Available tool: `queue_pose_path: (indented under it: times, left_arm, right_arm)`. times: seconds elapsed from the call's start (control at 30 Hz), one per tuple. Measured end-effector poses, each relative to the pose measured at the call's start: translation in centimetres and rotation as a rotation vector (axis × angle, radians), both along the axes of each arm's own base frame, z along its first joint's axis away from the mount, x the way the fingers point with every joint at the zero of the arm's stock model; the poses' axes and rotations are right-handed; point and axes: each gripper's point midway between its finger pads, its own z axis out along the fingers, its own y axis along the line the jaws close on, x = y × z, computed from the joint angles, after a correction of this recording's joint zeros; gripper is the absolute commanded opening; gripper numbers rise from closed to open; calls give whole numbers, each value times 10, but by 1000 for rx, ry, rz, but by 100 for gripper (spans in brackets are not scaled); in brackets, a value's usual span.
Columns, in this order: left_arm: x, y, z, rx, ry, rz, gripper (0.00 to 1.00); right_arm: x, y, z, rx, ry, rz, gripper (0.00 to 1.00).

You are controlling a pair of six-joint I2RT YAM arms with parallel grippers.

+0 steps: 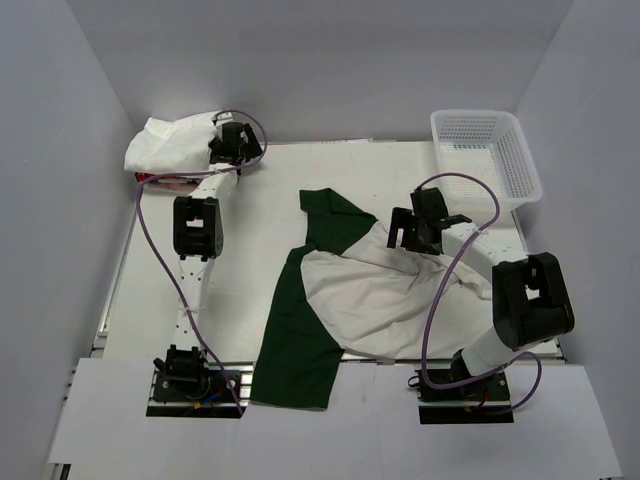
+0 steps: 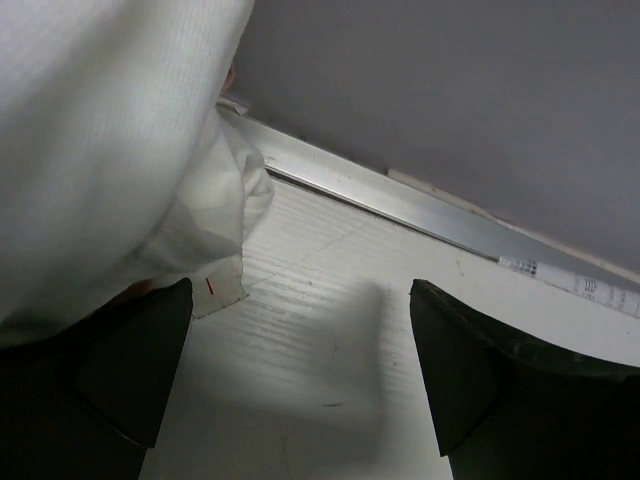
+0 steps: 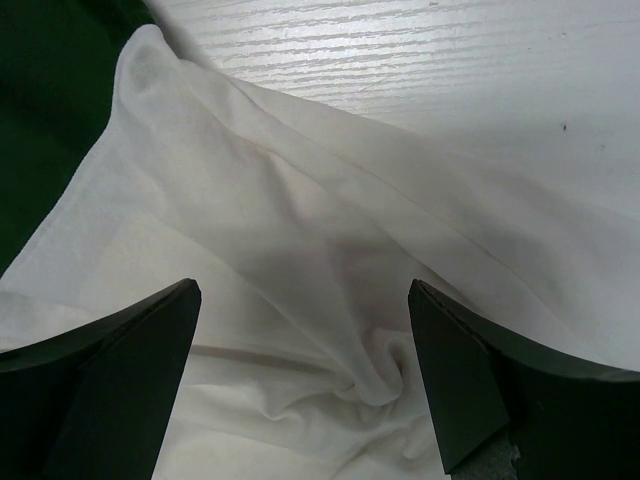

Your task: Fold and stack the t-shirts

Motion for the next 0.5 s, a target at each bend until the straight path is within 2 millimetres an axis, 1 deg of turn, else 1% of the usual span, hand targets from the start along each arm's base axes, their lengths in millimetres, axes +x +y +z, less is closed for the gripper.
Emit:
queue_pose_path:
  times: [0.1,0.33,0.5]
  left_arm:
    - [6,3,2,-14,-34,29,100]
    - [22,12,6,-62,-118,105,100]
    - [23,12,7,-76,-125,94,100]
  right_arm:
    - [0,1,-3,2,13,4,90]
    - [0,1,-4,0,15,6,90]
    - [0,2,-3,0,14,21,90]
